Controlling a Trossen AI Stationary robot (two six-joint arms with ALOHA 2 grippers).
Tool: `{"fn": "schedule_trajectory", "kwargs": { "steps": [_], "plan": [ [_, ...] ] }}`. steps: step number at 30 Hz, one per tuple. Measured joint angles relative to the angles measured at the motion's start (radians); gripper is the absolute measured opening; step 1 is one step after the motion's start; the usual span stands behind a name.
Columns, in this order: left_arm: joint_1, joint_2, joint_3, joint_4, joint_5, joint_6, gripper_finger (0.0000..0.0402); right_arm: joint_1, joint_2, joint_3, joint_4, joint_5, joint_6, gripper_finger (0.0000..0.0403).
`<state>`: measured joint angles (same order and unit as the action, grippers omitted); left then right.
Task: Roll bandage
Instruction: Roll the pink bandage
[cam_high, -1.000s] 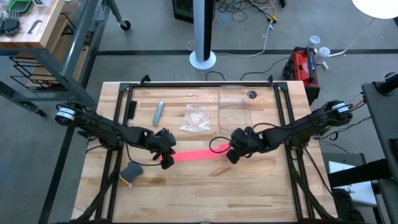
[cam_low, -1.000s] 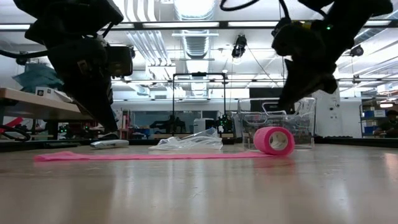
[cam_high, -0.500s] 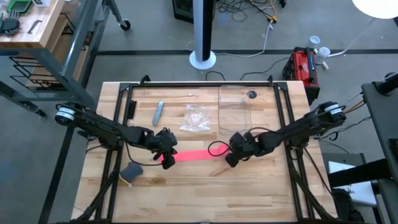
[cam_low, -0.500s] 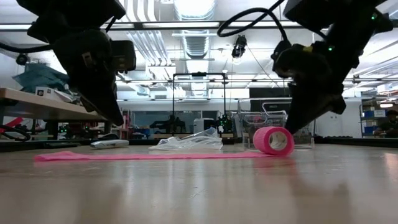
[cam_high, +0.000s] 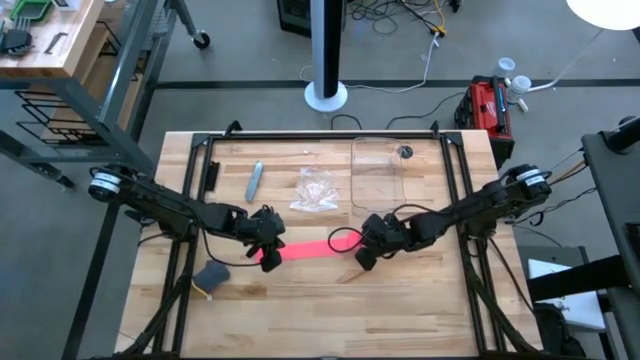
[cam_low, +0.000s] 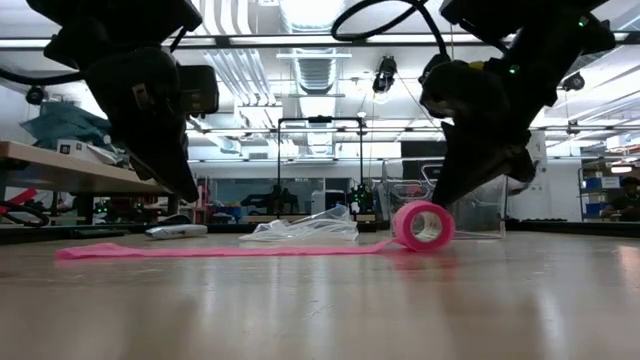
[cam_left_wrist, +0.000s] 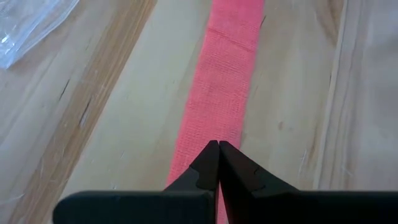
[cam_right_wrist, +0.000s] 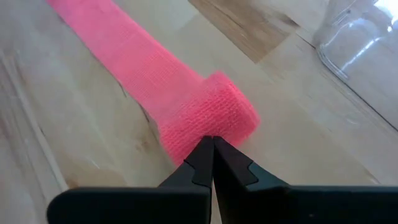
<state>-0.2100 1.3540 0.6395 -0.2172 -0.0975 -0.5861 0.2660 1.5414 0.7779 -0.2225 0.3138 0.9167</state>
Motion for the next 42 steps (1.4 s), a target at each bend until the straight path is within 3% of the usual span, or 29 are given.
{"fn": "schedule_trajectory", "kwargs": {
  "steps": [6,16,21,26,31,37,42],
  "plan": [
    [0.0,0.0,0.0,0.078,-0.001,0.014,0.0,-0.003,-0.003,0.0,0.003,0.037,-0.039,0.0],
    [0.0,0.027,0.0,0.654,-0.05,0.342,0.0,0.004,-0.169,-0.005,-0.007,0.106,-0.168,0.0],
    [0.009,0.086,0.002,0.774,-0.052,0.414,0.0,0.037,-0.301,-0.056,-0.013,0.1,-0.235,0.0],
    [0.03,0.204,0.064,0.768,-0.052,0.409,0.0,0.069,-0.43,-0.148,-0.012,0.071,-0.228,0.0],
    [0.066,0.347,0.203,0.719,-0.051,0.451,0.0019,0.076,-0.498,-0.213,-0.014,0.07,-0.194,0.0],
    [0.121,0.493,0.423,0.429,-0.051,0.477,0.0088,0.076,-0.511,-0.227,-0.011,0.072,-0.184,0.0],
    [0.152,0.581,0.561,0.347,-0.038,0.523,0.0156,0.077,-0.503,-0.227,-0.012,0.074,-0.185,0.0002]
  ]
}}
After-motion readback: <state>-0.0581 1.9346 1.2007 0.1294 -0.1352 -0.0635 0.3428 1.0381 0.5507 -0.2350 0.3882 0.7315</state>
